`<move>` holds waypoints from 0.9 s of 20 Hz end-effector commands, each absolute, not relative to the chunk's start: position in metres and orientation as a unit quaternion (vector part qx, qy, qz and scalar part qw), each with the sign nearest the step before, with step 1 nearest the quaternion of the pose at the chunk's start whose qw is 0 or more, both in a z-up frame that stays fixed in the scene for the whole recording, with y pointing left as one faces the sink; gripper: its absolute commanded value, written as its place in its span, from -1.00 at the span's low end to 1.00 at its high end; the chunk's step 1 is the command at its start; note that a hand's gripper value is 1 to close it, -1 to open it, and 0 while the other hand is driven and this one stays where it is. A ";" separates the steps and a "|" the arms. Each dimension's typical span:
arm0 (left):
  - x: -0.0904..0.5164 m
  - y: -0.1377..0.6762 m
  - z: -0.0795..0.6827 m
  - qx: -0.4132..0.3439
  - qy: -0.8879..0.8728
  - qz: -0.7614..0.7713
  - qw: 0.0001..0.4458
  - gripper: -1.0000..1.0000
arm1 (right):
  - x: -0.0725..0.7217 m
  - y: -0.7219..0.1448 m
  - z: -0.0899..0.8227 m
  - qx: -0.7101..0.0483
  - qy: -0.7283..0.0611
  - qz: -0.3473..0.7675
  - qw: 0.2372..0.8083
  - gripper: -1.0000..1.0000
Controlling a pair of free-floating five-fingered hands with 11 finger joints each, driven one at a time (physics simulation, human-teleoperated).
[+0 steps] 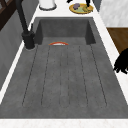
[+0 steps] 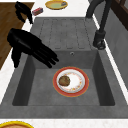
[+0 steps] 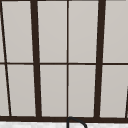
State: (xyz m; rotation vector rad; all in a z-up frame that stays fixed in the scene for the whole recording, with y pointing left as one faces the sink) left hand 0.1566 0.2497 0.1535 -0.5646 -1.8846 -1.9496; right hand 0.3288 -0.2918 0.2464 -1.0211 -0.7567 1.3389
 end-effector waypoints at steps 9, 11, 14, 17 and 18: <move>0.157 0.250 0.153 -0.200 -0.669 -0.692 0.185 0.00 | 0.306 -0.333 0.269 -0.428 -0.341 0.552 0.629 -1.00; 0.157 0.250 0.153 -0.200 -0.669 -0.692 0.185 0.00 | 0.302 -0.343 0.271 -0.427 -0.347 0.554 0.625 -1.00; 0.157 0.250 0.153 -0.200 -0.669 -0.692 0.185 0.00 | 0.297 -0.360 0.273 -0.428 -0.353 0.554 0.621 -1.00; 0.157 0.250 0.153 -0.200 -0.669 -0.692 0.185 0.00 | 0.287 -0.377 0.274 -0.427 -0.359 0.552 0.619 -1.00; 0.157 0.250 0.153 -0.200 -0.669 -0.692 0.185 0.00 | 0.284 -0.382 0.276 -0.427 -0.359 0.552 0.619 -1.00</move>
